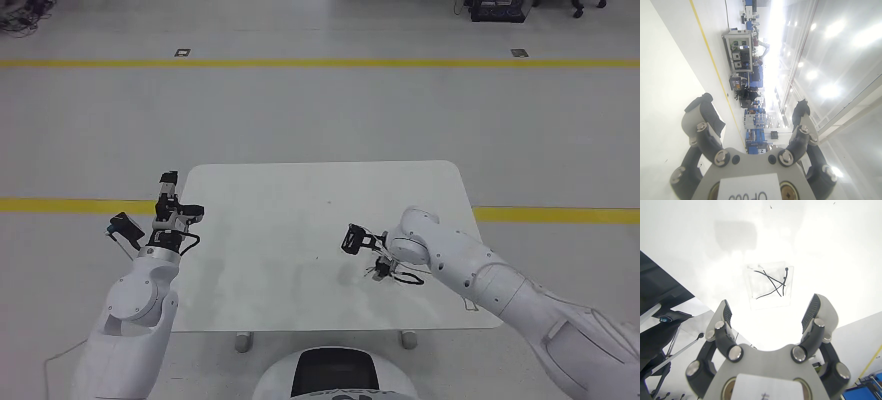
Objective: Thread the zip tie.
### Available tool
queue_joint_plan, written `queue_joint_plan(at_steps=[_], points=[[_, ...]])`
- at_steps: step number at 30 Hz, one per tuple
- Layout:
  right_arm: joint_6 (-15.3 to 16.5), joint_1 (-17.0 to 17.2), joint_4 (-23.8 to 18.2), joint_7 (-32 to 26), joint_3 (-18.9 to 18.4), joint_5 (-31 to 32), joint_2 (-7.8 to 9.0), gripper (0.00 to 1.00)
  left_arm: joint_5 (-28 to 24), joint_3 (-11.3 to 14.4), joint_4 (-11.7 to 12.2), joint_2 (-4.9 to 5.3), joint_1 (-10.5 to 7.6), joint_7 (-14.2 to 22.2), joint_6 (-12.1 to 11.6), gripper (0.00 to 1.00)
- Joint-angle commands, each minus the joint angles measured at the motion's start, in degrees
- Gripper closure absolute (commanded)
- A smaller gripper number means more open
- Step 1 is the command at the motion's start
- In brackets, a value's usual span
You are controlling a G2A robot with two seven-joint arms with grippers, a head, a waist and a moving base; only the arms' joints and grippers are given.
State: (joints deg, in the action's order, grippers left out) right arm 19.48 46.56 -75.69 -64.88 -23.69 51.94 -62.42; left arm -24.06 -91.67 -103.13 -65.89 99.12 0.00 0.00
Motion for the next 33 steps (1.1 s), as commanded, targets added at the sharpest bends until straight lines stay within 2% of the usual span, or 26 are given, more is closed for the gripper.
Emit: queue_joint_plan(at_steps=[1, 2, 3, 4, 5, 13, 16, 20, 22, 31, 33], points=[[0.0, -0.37, 0.09, 0.66, 0.69, -0.48, 0.41, 0.0, 0.0, 0.0, 0.0, 0.0, 0.0, 0.0, 0.0, 0.0], [0.0, -0.72, 0.54, 1.26, 1.14, -0.91, 0.69, 0.0, 0.0, 0.0, 0.0, 0.0, 0.0, 0.0, 0.0, 0.0], [0.0, -0.95, 0.73, 1.81, 1.55, -1.27, 0.89, 0.18, 0.0, 0.0, 0.0, 0.0, 0.0, 0.0, 0.0, 0.0], [0.0, -1.22, 0.97, 2.19, 1.99, -1.55, 1.08, 0.45, 0.0, 0.0, 0.0, 0.0, 0.0, 0.0, 0.0, 0.0], [0.0, -1.6, 1.24, 2.65, 2.55, -1.9, 1.29, 0.52, 0.0, 0.0, 0.0, 0.0, 0.0, 0.0, 0.0, 0.0], [0.0, -4.01, 2.1, 6.06, 7.81, -2.46, 2.0, 0.79, 0.0, 0.0, 0.0, 0.0, 0.0, 0.0, 0.0, 0.0], [0.0, -5.12, 2.7, 7.3, 9.94, -2.93, 1.92, 0.83, 0.0, 0.0, 0.0, 0.0, 0.0, 0.0, 0.0, 0.0], [0.0, -6.46, 3.6, 8.71, 12.6, -3.34, 1.65, 0.93, 0.0, 0.0, 0.0, 0.0, 0.0, 0.0, 0.0, 0.0], [0.0, -7.08, 4.18, 9.77, 13.95, -3.74, 1.45, 0.92, 0.0, 0.0, 0.0, 0.0, 0.0, 0.0, 0.0, 0.0], [0.0, -6.17, 6.33, 10.62, 13.95, -1.97, 0.11, 0.91, 0.0, 0.0, 0.0, 0.0, 0.0, 0.0, 0.0, 0.0], [0.0, -5.96, 6.86, 10.89, 13.95, -1.77, -0.24, 0.85, 0.0, 0.0, 0.0, 0.0, 0.0, 0.0, 0.0, 0.0]])
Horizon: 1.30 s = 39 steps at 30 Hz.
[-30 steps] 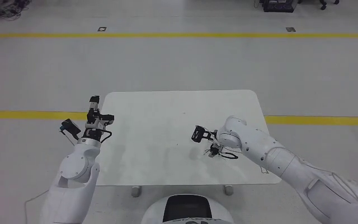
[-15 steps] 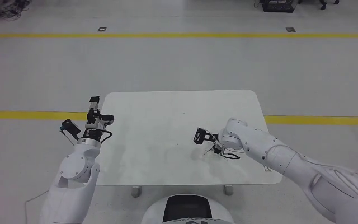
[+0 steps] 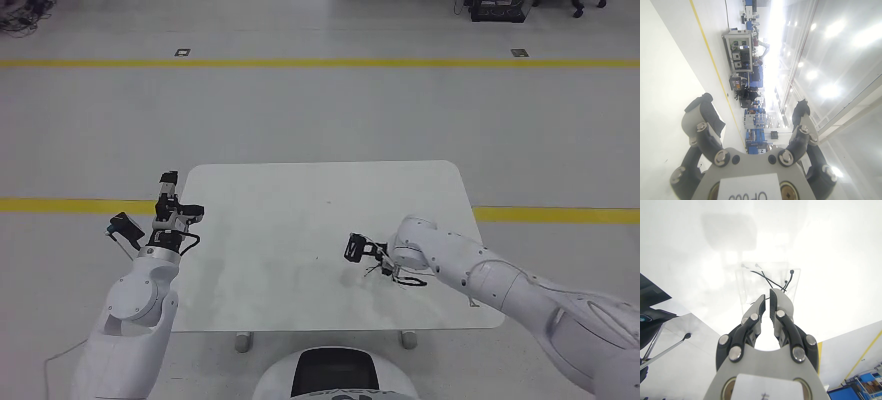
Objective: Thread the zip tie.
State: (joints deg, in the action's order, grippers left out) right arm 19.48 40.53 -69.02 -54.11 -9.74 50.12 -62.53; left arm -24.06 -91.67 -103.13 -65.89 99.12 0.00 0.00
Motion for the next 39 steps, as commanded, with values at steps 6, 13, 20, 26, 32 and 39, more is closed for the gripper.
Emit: queue_joint_plan(at_steps=[6, 13, 20, 26, 32, 39], points=[[0.0, 0.45, 1.88, 0.82, 0.0, 0.71, -1.28, 0.84, 0.0, 0.0, 0.0, 0.0, 0.0, 0.0, 0.0, 0.0], [0.0, 0.9, 4.16, 1.22, 0.0, 2.4, -2.88, 0.85, 0.0, 0.0, 0.0, 0.0, 0.0, 0.0, 0.0, 0.0], [0.0, 1.31, 6.72, 1.46, 0.0, 3.73, -4.72, 0.78, 0.0, 0.0, 0.0, 0.0, 0.0, 0.0, 0.0, 0.0], [0.0, 1.36, 8.96, 1.66, 0.0, 4.36, -6.21, 0.78, 0.0, 0.0, 0.0, 0.0, 0.0, 0.0, 0.0, 0.0], [0.0, 1.38, 11.05, 1.53, 0.0, 4.39, -7.51, 0.78, 0.0, 0.0, 0.0, 0.0, 0.0, 0.0, 0.0, 0.0], [0.0, 1.45, 12.98, 1.28, 0.0, 3.6, -8.74, 0.8, 0.0, 0.0, 0.0, 0.0, 0.0, 0.0, 0.0, 0.0]])
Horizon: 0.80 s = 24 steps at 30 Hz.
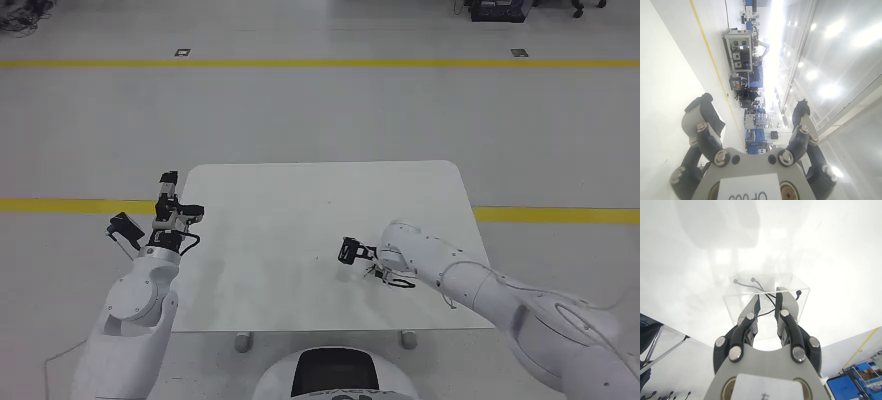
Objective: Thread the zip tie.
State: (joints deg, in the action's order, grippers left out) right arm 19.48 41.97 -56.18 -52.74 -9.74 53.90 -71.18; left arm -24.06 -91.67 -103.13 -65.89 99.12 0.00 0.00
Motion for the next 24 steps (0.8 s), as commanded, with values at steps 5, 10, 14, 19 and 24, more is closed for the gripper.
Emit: queue_joint_plan(at_steps=[5, 10, 14, 19, 24], points=[[0.0, -0.05, 0.98, -1.1, 0.0, -1.63, -0.66, 0.78, 0.0, 0.0, 0.0, 0.0, 0.0, 0.0, 0.0, 0.0], [0.0, -0.1, 1.27, -1.96, 0.0, -2.64, -0.93, 0.77, 0.0, 0.0, 0.0, 0.0, 0.0, 0.0, 0.0, 0.0], [0.0, -0.25, 0.79, -2.39, 0.0, -3.21, -0.79, 0.76, 0.0, 0.0, 0.0, 0.0, 0.0, 0.0, 0.0, 0.0], [0.0, -0.33, -0.73, -2.21, 0.0, -3.46, 0.0, 0.77, 0.0, 0.0, 0.0, 0.0, 0.0, 0.0, 0.0, 0.0], [0.0, -0.23, -1.97, -1.29, 0.0, -3.28, 0.81, 0.77, 0.0, 0.0, 0.0, 0.0, 0.0, 0.0, 0.0, 0.0]])
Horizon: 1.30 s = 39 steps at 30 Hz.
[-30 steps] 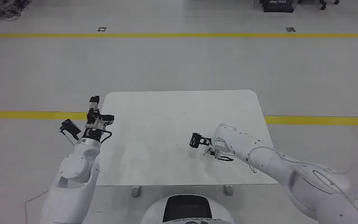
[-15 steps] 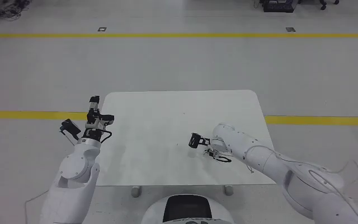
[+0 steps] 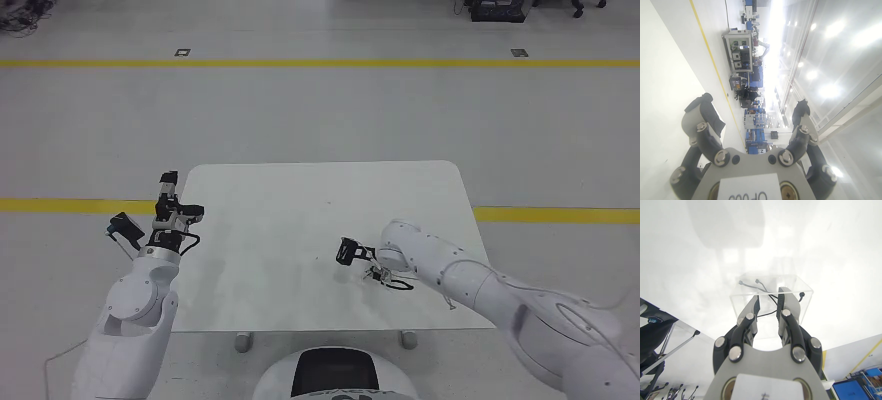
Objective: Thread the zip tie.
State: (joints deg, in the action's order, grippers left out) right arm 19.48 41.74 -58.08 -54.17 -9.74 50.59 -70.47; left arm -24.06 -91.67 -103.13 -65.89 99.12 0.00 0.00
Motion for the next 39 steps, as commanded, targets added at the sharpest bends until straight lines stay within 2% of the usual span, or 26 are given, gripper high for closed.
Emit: queue_joint_plan(at_steps=[1, 5, 10, 39], points=[[0.0, 0.01, -0.03, 0.25, 0.0, -0.07, 0.2, 0.77, 0.0, 0.0, 0.0, 0.0, 0.0, 0.0, 0.0, 0.0], [0.0, -0.08, 0.16, 0.5, 0.0, -0.84, 0.28, 0.78, 0.0, 0.0, 0.0, 0.0, 0.0, 0.0, 0.0, 0.0], [0.0, -0.34, 0.85, 0.72, 0.0, -1.83, 0.12, 0.86, 0.0, 0.0, 0.0, 0.0, 0.0, 0.0, 0.0, 0.0], [0.0, -0.58, 4.71, -0.29, 0.0, -4.03, -1.82, 0.77, 0.0, 0.0, 0.0, 0.0, 0.0, 0.0, 0.0, 0.0]])
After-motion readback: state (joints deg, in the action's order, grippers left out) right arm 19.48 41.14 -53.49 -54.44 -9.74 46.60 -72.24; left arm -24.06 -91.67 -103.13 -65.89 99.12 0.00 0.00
